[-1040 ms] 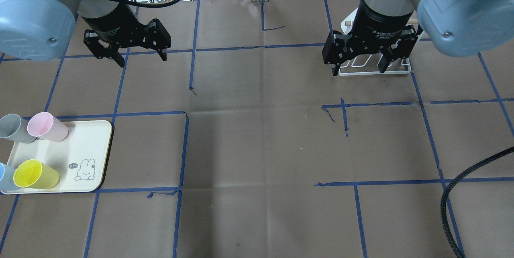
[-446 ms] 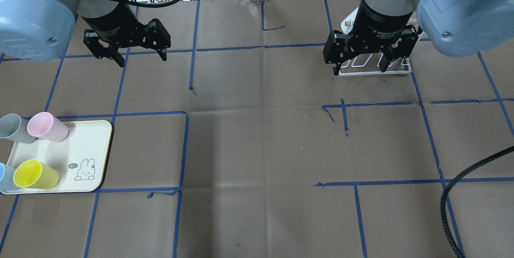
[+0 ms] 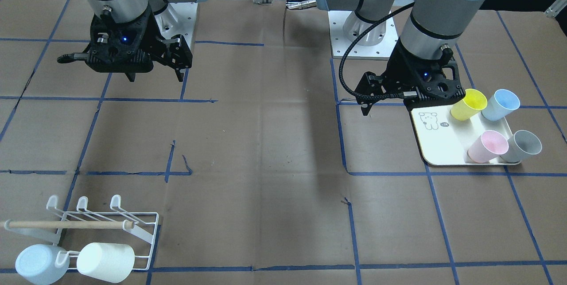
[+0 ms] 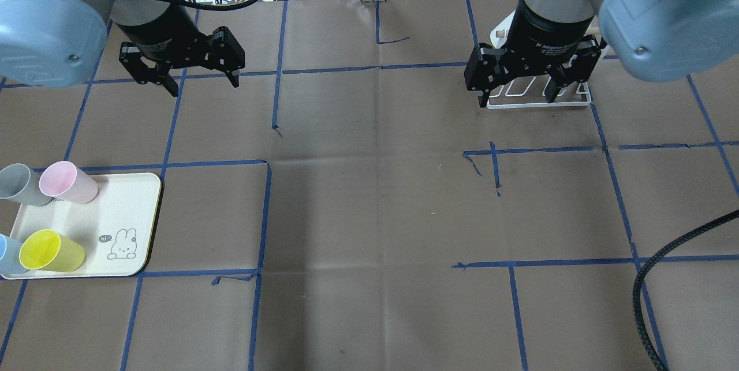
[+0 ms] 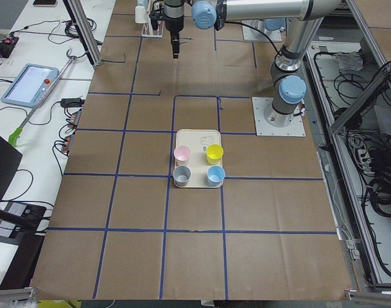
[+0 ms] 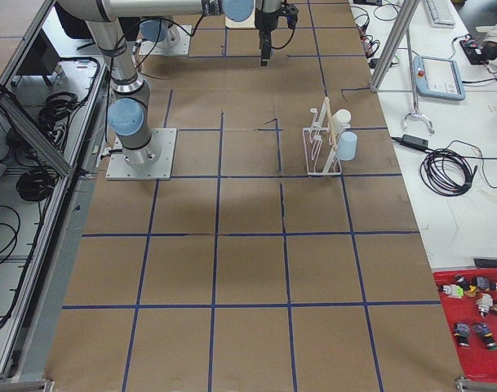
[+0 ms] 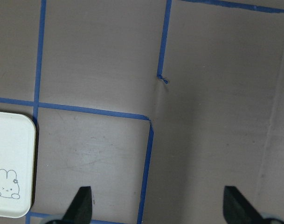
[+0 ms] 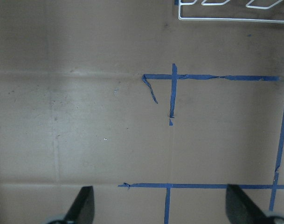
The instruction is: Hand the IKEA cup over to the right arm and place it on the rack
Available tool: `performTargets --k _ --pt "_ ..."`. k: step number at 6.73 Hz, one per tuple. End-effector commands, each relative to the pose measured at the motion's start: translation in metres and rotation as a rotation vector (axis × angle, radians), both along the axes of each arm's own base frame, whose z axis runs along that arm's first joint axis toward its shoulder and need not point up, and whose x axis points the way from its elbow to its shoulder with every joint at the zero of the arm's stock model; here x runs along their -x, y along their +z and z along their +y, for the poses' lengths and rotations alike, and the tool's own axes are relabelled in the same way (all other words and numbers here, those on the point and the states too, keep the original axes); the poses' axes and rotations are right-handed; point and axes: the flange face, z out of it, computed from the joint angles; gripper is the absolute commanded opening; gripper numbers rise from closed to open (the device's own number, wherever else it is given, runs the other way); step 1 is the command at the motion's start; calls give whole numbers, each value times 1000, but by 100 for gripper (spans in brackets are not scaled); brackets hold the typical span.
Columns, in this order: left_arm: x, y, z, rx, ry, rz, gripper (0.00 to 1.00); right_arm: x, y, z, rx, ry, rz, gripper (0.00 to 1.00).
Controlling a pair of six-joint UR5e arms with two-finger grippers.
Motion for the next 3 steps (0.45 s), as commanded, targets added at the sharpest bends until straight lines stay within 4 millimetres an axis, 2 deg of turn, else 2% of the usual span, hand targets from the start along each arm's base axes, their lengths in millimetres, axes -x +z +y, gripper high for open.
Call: performTargets --k 1,3 --pt "0 1 1 2 0 0 99 0 0 -1 2 -2 -2 100" --pt "0 0 0 0 0 1 100 0 2 0 7 -1 -2 100"
